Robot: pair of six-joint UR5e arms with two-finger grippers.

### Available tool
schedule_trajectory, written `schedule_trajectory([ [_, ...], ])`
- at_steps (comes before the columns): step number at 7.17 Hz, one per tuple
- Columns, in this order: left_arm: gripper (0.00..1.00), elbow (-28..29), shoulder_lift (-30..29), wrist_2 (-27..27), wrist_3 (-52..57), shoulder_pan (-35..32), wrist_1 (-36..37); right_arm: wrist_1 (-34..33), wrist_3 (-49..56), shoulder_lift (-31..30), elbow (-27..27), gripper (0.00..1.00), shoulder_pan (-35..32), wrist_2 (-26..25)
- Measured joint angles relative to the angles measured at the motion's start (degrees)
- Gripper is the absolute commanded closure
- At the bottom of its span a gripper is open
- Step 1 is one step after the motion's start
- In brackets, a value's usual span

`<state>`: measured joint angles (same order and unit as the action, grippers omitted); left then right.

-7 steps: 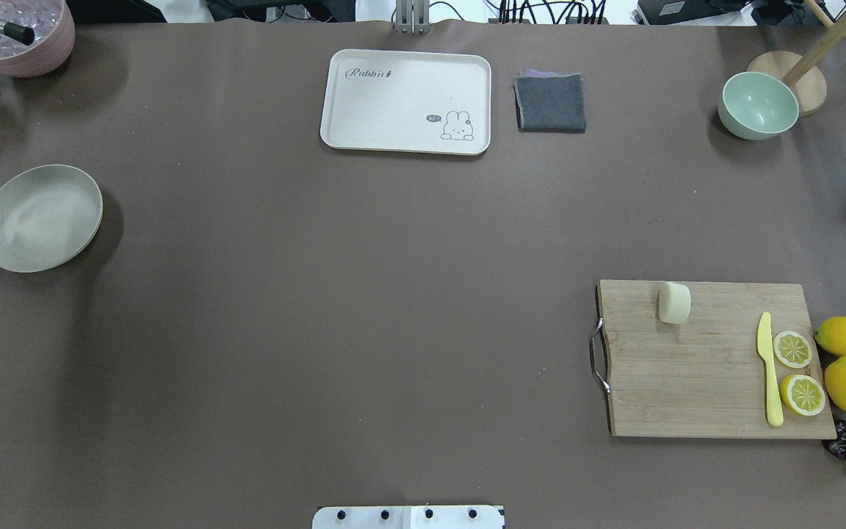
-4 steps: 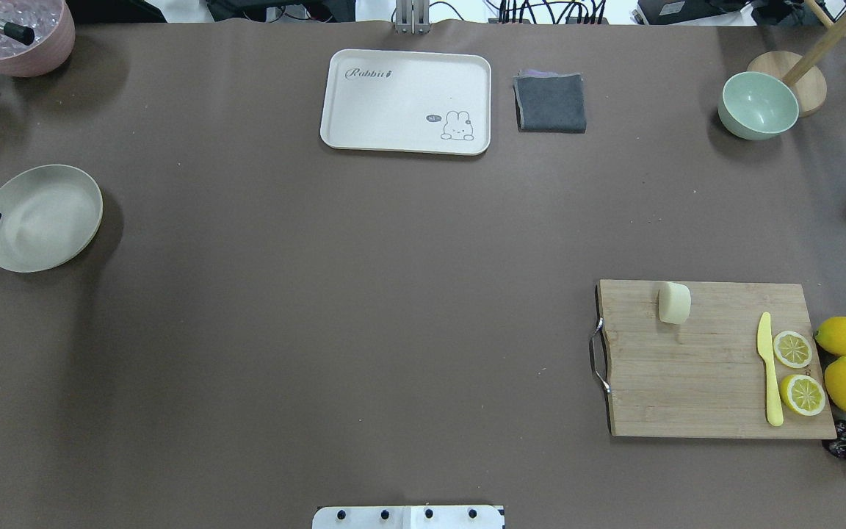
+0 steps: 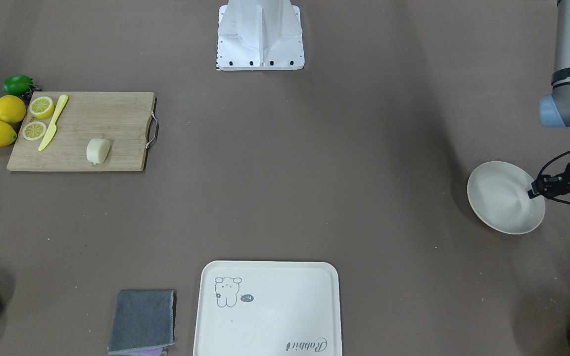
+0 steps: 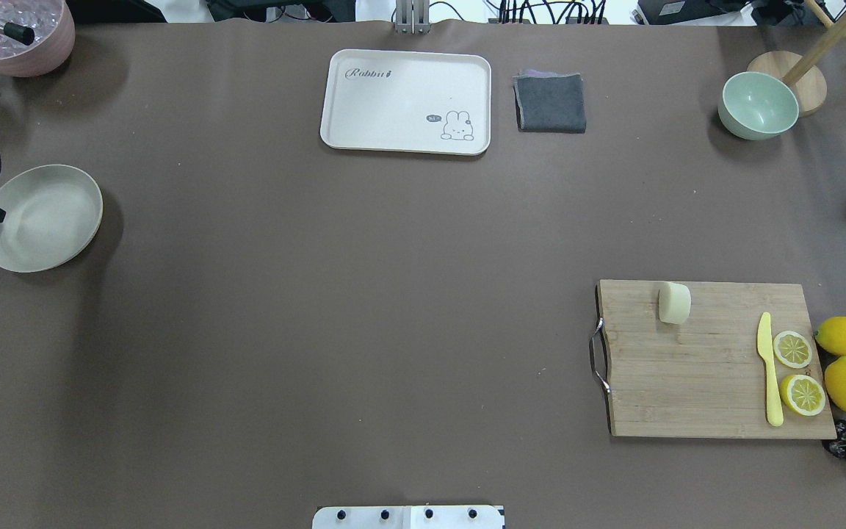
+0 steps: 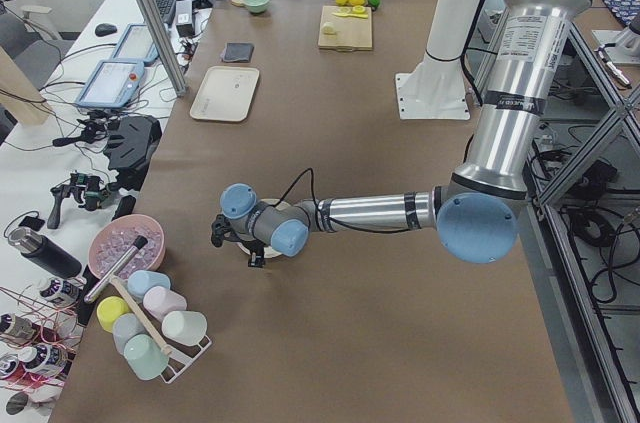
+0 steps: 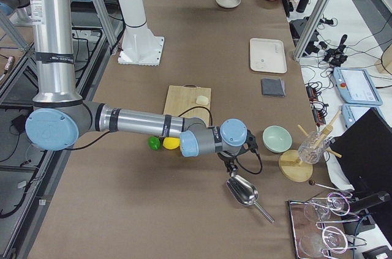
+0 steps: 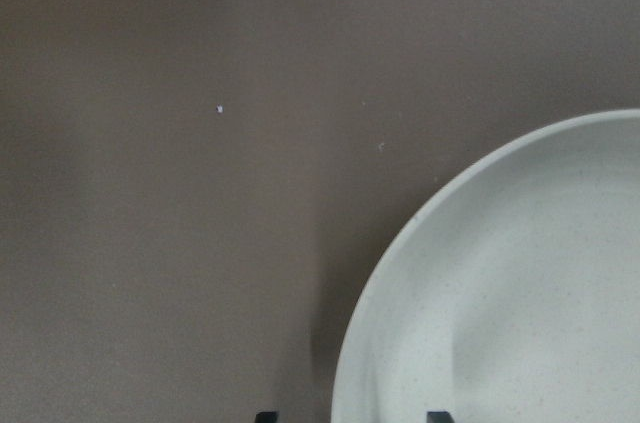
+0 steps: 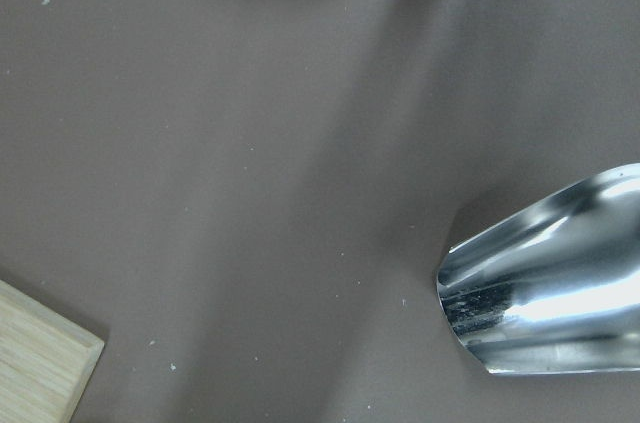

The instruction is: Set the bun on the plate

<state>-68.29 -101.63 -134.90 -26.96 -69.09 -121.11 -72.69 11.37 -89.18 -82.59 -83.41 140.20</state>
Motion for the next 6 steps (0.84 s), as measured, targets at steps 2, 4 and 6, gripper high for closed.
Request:
schedule_trajectory([
  [2, 0.76, 0.3, -0.1, -0.1, 0.1, 0.0, 0.0, 0.0, 0.0, 0.3, 0.1, 0.00, 0.0, 0.0],
  [4, 0.94, 0.5, -0.1, -0.3, 0.1, 0.0, 0.0, 0.0, -0.1, 0.2, 0.0, 0.00, 0.0, 0.0],
  [6, 1.00, 0.6, -0.1, -0.3, 0.0, 0.0, 0.0, 0.0, -0.3, 0.2, 0.0, 0.00, 0.0, 0.0],
])
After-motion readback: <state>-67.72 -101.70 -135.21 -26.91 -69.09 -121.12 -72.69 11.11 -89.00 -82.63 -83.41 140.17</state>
